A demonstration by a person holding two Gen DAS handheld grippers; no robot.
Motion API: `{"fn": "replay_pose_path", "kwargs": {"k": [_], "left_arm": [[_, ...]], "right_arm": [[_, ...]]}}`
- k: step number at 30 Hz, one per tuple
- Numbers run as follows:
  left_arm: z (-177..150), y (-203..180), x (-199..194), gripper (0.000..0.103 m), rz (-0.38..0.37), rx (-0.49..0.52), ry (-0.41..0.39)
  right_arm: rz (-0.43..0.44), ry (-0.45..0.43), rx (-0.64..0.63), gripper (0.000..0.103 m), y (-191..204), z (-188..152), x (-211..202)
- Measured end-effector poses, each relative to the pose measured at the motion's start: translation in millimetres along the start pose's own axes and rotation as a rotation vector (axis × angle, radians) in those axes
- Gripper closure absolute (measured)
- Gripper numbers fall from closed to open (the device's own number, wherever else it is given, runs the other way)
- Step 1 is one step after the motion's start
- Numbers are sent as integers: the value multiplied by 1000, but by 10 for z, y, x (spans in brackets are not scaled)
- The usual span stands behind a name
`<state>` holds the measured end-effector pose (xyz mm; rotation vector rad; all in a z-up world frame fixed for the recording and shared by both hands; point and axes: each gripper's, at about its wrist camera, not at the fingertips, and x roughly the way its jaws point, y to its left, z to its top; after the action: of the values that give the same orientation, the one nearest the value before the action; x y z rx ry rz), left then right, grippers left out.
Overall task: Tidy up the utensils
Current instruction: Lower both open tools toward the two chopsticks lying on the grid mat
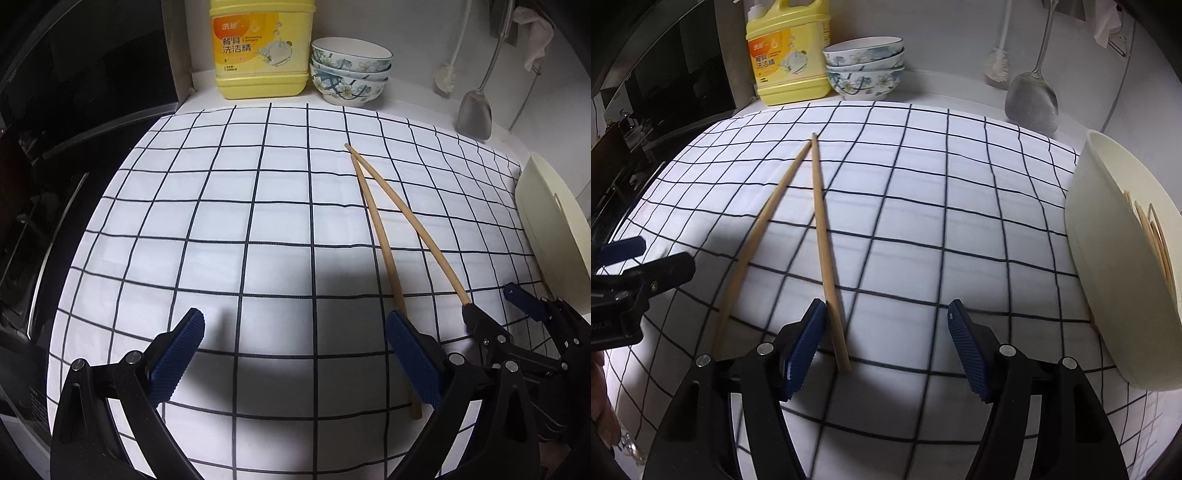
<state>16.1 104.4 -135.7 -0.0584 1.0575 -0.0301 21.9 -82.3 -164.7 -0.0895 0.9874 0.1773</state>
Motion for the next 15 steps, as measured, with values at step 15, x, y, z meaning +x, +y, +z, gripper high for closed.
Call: {"fn": "replay_pose_path", "kwargs": {"k": [15], "left_arm": [[-52, -238, 70, 6, 26, -51, -27]], "right_arm": [[14, -20, -21, 38, -367, 59, 49]]}}
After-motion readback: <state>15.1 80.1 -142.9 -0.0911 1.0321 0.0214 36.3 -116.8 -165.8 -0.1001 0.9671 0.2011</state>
